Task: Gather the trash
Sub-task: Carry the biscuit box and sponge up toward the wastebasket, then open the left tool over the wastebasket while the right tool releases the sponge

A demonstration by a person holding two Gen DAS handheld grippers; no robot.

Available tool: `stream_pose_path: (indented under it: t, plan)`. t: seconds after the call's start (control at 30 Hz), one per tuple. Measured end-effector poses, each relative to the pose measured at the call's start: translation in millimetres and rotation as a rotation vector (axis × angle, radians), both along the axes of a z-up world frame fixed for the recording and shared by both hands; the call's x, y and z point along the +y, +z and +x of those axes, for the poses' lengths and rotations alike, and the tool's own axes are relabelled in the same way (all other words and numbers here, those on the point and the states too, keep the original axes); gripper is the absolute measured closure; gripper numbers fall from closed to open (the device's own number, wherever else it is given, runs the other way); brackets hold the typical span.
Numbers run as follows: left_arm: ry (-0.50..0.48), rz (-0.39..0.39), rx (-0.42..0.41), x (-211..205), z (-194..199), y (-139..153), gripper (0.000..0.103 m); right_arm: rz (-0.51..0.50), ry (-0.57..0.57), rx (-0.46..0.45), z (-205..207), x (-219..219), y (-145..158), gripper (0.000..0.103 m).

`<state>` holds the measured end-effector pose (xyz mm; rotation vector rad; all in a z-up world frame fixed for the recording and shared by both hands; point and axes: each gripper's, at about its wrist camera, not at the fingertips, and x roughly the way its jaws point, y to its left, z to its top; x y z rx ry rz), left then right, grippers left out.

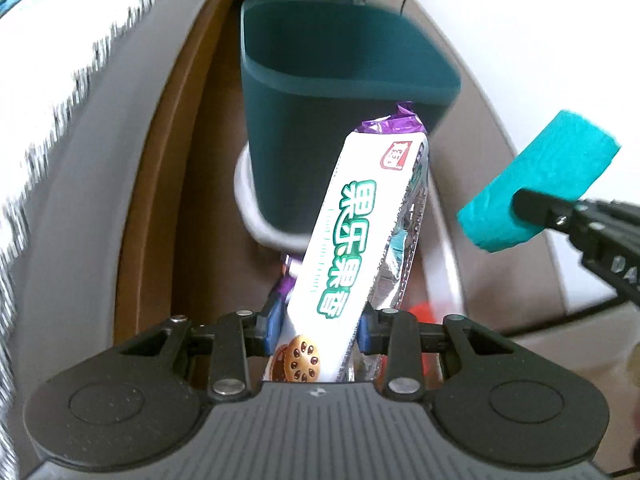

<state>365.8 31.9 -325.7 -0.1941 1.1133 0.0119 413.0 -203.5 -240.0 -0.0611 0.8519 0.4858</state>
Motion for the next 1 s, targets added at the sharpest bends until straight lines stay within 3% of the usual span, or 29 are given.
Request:
stream_pose_path:
  t: [0.2,0.37,0.53,1.0]
  plan:
    - [0.047,0.010,-0.111,12.3,46.3,51.6,0.069,0.001,0.031,-0.084,43.9,14.0,27.5,0.102]
    - [0.051,0.064,-0.186,14.3,88.8,79.0,0.069,-0.020,0.059,-0.129,74.3,28.8,31.2,0.102]
    - [0.055,0.102,-0.234,13.7,130.7,79.5,0.068,-0.049,0.112,-0.150,99.8,47.8,26.2,0.102]
    - [0.005,0.250,-0.163,-2.1,199.6,33.5,0.068,-0.156,0.211,-0.103,132.2,82.5,-13.1,0.102]
